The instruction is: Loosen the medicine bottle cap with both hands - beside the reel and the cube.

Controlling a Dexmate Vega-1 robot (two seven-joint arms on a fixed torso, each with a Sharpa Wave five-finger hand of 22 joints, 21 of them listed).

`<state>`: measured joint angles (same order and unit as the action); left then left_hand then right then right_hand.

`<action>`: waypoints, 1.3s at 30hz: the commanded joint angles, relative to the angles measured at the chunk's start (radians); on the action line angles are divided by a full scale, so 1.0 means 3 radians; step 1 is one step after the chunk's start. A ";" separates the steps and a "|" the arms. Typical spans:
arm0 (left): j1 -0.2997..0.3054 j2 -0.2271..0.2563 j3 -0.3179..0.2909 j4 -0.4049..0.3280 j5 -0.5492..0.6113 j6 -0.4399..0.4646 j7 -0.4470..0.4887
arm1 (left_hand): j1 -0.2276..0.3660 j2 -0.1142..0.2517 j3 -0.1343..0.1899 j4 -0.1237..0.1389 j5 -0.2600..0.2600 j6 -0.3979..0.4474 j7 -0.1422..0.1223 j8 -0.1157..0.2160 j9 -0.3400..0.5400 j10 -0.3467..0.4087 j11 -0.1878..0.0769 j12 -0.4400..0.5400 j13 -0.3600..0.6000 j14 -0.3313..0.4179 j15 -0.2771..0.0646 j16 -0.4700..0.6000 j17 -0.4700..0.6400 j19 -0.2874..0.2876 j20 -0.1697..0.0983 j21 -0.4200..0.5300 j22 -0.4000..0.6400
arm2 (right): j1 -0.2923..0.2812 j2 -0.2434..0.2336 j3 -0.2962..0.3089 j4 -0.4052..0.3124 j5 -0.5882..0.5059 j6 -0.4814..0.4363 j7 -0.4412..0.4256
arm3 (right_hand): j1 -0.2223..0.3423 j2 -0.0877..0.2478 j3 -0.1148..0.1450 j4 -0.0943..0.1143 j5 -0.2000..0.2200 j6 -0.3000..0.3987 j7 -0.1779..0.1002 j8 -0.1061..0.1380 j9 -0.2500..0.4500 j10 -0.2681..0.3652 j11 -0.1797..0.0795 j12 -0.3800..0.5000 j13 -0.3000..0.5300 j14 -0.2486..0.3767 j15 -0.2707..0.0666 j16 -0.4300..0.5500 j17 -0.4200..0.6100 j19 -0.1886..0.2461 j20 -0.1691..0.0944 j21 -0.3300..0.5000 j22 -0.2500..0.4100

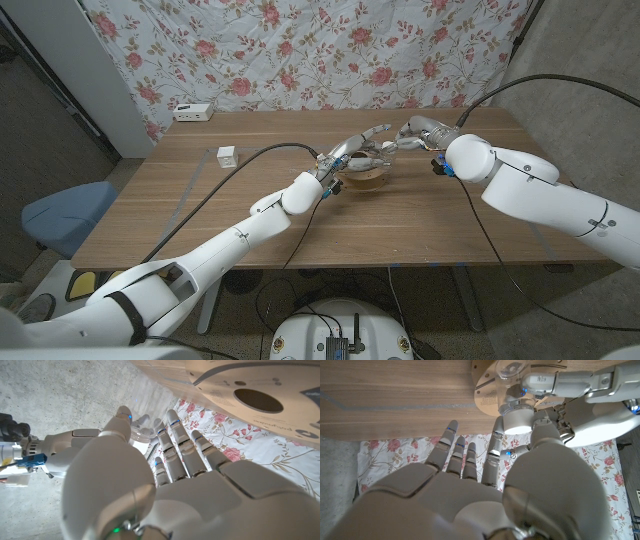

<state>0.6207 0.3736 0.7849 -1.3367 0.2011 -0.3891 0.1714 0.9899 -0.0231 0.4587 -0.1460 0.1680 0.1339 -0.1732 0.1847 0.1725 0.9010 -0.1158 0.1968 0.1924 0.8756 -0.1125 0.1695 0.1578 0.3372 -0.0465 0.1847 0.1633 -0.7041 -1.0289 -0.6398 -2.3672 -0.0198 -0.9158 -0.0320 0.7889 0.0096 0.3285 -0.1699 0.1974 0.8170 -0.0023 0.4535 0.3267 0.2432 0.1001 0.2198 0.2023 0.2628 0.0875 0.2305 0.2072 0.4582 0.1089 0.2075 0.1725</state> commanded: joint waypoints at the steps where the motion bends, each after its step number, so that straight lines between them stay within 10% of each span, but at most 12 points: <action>1: -0.0023 -0.0013 0.0006 0.0040 -0.0009 -0.0014 -0.0024 | -0.0001 0.0033 0.0022 -0.0005 0.0031 0.0022 -0.0014 0.0007 0.0007 0.0136 -0.0128 0.0014 0.0011 0.0038 -0.0282 0.0014 0.0009 0.0016 -0.0239 0.0000 0.0008 | -0.0057 0.0024 0.0034 0.0011 -0.0040 0.0020 -0.0081 | 0.0064 0.0017 0.0031 0.0002 0.0001 0.0093 -0.0050 0.0042 0.0027 0.0034 -0.0013 0.0006 0.0009 0.0039 -0.0020 0.0026 0.0008 0.0033 -0.0030 0.0000 0.0009; 39: -0.0038 -0.0035 0.0023 0.0072 -0.0004 -0.0001 -0.0024 | -0.0001 0.0030 0.0027 -0.0009 0.0030 0.0041 -0.0022 0.0005 0.0007 0.0139 -0.0136 0.0012 0.0011 0.0044 -0.0284 0.0016 0.0010 0.0016 -0.0239 0.0000 0.0008 | -0.0332 0.0056 0.0285 -0.0009 0.0045 0.0139 -0.0355 | 0.0136 0.0041 0.0057 0.0018 -0.0008 0.0200 -0.0062 0.0146 0.0060 0.0172 -0.0065 0.0006 0.0005 0.0141 -0.0099 0.0062 0.0020 0.0127 -0.0090 0.0012 0.0008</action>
<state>0.6204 0.3699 0.7872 -1.3325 0.1988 -0.3858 0.1679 0.9828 -0.0243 0.4602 -0.1480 0.1707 0.1392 -0.1787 0.1847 0.1725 0.8986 -0.1181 0.1974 0.1930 0.8811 -0.1179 0.1695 0.1578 0.3372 -0.0465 0.1847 0.1633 -0.7853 -1.0124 -0.5755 -2.3684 -0.0203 -0.8827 -0.1193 0.8246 0.0162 0.3401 -0.1664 0.1894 0.8349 0.0156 0.4894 0.3406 0.2844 0.0804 0.2198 0.2022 0.3020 0.0591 0.2443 0.2120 0.4867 0.0805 0.2076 0.1726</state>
